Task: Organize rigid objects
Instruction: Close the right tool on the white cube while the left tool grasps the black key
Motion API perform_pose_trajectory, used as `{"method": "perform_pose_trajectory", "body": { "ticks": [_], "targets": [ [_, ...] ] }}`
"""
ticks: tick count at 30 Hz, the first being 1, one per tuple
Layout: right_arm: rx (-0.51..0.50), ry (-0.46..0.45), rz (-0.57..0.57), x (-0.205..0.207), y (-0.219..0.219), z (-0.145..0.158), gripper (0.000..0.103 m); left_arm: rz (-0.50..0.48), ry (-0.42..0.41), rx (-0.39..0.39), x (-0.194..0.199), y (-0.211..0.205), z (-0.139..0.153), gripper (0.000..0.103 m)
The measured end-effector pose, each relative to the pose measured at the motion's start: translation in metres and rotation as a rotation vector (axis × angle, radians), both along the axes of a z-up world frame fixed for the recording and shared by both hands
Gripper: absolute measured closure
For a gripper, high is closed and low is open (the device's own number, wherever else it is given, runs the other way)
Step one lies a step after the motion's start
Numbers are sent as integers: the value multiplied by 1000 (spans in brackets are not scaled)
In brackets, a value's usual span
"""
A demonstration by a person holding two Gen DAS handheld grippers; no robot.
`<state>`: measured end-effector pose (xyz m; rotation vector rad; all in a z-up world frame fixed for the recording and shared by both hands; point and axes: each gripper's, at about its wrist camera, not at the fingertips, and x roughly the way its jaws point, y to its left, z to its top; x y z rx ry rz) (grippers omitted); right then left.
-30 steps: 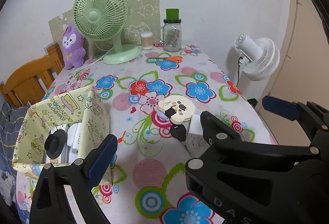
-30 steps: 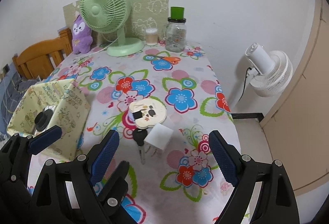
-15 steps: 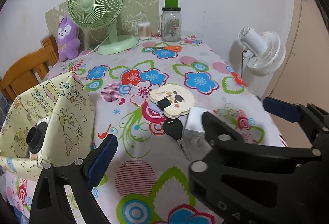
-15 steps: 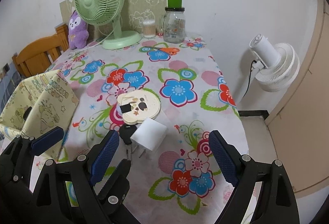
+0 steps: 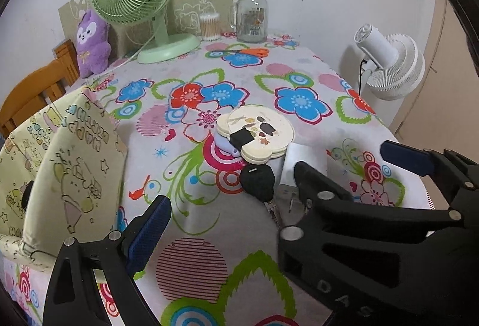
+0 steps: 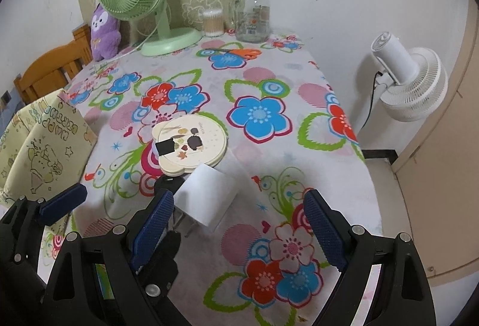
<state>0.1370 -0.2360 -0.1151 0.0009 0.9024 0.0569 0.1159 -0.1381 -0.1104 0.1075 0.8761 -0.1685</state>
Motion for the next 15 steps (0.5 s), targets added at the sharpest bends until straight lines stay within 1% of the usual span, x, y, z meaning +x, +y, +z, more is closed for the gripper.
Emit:
{"method": "perform_pose_trajectory", "body": {
  "ticks": [5, 9, 11, 15],
  "targets": [
    [20, 37, 7, 10, 4, -11, 18, 5, 21, 19, 7, 1, -7, 6],
    [19, 26, 14, 12, 8, -12, 21, 23, 44, -2, 13, 7, -10, 7],
    [25, 41, 21, 16, 11, -14, 23, 33, 57, -11, 16, 10, -13, 7],
    [78, 79, 23, 20, 11, -21, 28, 45, 70, -18, 18, 14, -16, 7]
  ]
}}
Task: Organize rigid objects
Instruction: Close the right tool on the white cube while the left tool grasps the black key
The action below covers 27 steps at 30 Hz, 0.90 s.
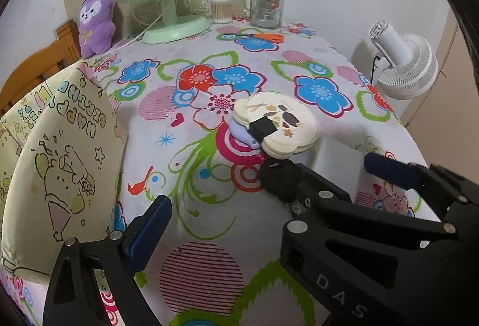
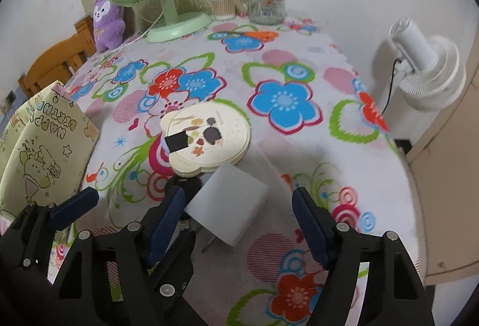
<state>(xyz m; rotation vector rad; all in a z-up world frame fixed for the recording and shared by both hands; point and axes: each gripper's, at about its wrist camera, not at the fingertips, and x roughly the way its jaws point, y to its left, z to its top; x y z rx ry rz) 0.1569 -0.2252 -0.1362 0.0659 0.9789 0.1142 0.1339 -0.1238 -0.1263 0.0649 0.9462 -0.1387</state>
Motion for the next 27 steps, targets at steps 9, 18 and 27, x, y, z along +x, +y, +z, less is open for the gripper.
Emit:
{"method": "perform_pose_trajectory", "body": {
  "ticks": [9, 18, 27],
  "targets": [
    [15, 7, -1, 0, 1, -5, 39, -6, 24, -5, 2, 2, -4, 8],
    [-34, -29, -51, -6, -15, 3, 39, -32, 3, 12, 1, -16, -1, 8],
    [-46, -37, -111, -4, -39, 4, 39, -8, 6, 3, 13, -27, -4, 18]
  ]
}}
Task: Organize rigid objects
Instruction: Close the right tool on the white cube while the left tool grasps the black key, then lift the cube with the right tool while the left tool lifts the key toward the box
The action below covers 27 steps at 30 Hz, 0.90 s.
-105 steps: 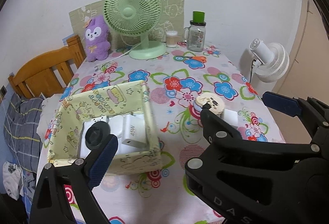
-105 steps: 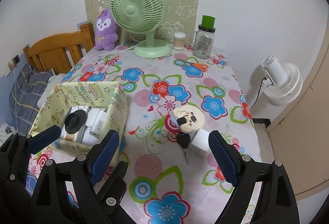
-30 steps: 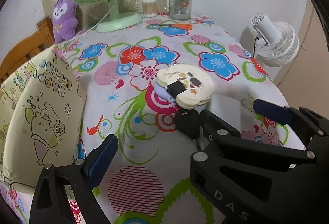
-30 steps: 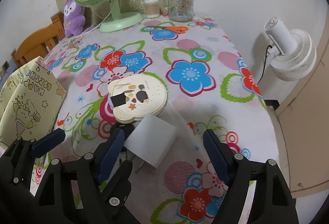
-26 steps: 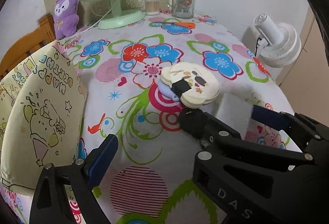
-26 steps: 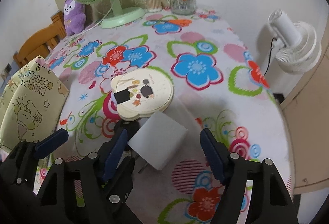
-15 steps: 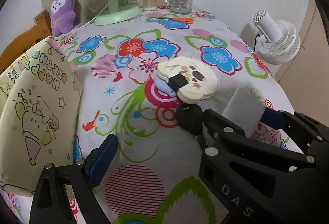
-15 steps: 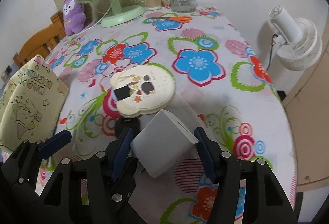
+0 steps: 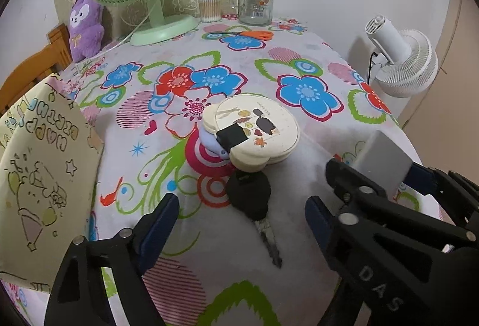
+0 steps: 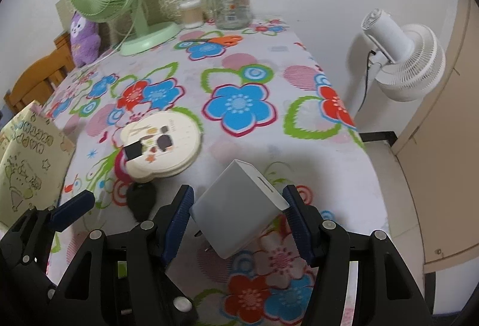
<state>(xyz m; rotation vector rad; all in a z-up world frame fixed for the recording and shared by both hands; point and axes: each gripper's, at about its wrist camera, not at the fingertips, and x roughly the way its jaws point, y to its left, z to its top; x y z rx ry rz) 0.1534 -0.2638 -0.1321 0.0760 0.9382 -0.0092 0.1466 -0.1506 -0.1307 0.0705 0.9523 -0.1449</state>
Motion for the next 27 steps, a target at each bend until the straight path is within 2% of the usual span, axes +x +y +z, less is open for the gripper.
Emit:
{"method": "perform_pose_trajectory", "body": {
  "ticks": [2, 7, 9, 14, 27],
  "targets": [
    [3, 3, -12, 2, -4, -1, 39, 7, 2, -2, 3, 0, -1, 26],
    [8, 6, -20, 4, -8, -1, 39, 15, 2, -5, 7, 1, -3, 34],
    [13, 7, -22, 5, -8, -2, 39, 8, -3, -5, 7, 0, -2, 41],
    [8, 11, -28, 5, -8, -2, 39, -3, -5, -15, 5, 0, 0, 69],
    [5, 5, -19, -5, 2, 1, 39, -23, -15, -20, -7, 4, 5, 71]
  ]
}}
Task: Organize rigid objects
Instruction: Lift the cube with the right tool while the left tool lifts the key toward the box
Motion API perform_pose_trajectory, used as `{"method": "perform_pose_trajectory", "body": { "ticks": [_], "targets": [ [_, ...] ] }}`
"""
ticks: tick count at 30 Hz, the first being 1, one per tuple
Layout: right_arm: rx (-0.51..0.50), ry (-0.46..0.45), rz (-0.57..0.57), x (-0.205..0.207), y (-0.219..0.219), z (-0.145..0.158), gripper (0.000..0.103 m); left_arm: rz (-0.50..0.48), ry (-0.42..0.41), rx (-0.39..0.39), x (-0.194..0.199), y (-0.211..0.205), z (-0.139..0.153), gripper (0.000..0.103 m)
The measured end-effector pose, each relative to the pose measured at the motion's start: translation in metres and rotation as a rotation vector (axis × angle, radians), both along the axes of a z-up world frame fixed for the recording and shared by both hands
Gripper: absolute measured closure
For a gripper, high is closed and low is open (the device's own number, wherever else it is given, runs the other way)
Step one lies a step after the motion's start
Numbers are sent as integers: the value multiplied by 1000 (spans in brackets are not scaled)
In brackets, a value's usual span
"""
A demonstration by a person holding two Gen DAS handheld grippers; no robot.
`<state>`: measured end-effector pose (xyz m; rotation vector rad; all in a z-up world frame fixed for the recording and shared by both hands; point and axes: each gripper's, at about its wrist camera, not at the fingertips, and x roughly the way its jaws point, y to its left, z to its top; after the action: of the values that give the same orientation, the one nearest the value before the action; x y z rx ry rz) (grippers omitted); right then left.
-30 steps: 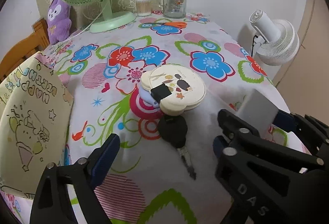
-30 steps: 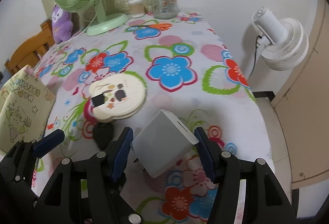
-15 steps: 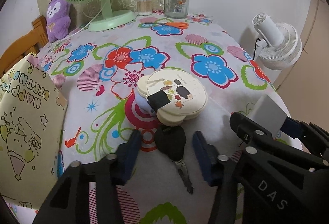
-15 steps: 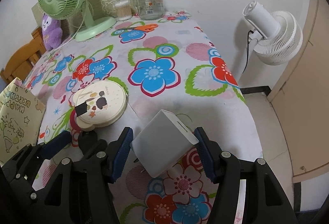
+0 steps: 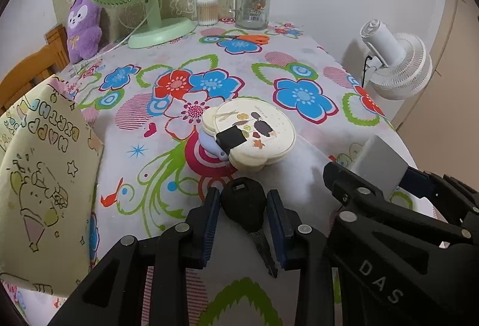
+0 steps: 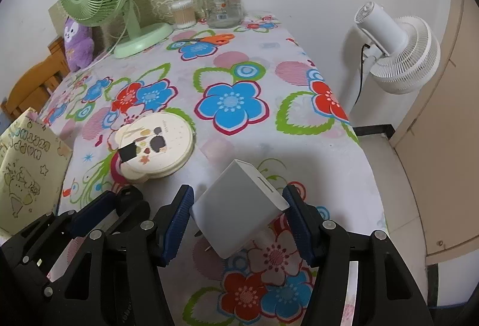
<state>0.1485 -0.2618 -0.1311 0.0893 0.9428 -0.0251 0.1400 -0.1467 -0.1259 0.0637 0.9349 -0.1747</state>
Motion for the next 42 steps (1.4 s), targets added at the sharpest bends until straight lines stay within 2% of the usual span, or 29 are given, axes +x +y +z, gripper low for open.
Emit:
{"method": "perform_pose_trajectory", "body": {
  "ticks": [26, 42],
  "targets": [
    [-1, -20, 38, -45, 33, 14, 39, -16, -17, 8, -48, 19, 14, 71],
    [1, -57, 38, -74, 47, 36, 39, -24, -54, 15, -77, 33, 36, 71]
  ]
}}
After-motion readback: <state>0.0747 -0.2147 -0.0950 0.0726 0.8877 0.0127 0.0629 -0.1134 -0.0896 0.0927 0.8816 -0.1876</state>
